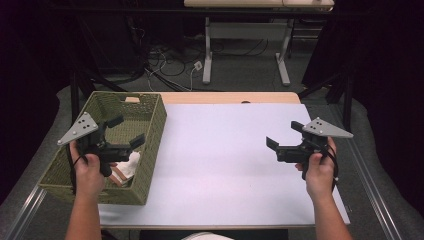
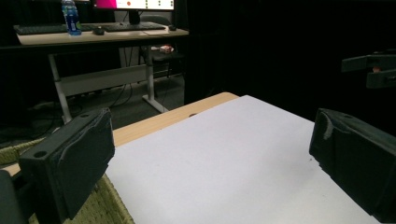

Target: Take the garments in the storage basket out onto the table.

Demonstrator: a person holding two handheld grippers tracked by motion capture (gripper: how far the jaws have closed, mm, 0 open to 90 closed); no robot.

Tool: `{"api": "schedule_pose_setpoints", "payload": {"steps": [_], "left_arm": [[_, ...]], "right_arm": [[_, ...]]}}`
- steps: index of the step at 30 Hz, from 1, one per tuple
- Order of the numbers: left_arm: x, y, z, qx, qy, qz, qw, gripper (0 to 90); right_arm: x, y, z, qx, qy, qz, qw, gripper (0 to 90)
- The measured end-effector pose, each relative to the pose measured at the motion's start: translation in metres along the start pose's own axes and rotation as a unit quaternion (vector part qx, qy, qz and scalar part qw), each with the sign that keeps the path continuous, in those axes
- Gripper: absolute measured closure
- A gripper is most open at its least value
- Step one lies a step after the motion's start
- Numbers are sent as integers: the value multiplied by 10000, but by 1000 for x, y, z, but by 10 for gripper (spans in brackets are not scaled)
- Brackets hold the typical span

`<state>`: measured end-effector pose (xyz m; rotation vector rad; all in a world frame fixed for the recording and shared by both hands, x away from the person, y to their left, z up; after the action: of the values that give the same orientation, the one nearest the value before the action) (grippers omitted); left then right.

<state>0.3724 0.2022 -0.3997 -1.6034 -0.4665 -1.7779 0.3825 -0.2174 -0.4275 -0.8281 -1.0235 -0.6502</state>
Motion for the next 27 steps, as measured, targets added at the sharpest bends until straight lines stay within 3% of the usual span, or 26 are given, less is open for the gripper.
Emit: {"api": "schedule_pose_setpoints", "payload": {"steps": [5, 9, 12, 22, 27], "left_arm": [[-5, -4, 7, 66, -110, 66, 9999, 0], [-7, -7, 9, 44, -57, 127, 9999, 0], [-8, -10, 12, 140, 30, 259, 9996, 0], [-14, -18, 22, 426, -62, 380, 9983, 1], [-22, -22, 28, 482, -165, 663, 9965, 1]], "right_arm": [[-2, 3, 1, 14, -38, 52, 10000, 0], [-3, 4, 3, 21, 5, 72, 10000, 0], [-5, 5, 3, 1, 17, 147, 9999, 0], [-8, 13, 9, 92, -89, 246, 9996, 0], [-14, 18, 10, 87, -78, 339, 9994, 6]]}}
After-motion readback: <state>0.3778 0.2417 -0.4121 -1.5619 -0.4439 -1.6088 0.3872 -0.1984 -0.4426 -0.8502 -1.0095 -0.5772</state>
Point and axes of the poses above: each handheld gripper's, and its own axes: y roughly forward along the jaws, x roughly out of its top, z roughly to its left, the point moved 8 cm from there along y, roughly forward along the jaws, and after that the axes turned 14 degrees about y, right-handed, at the moved point
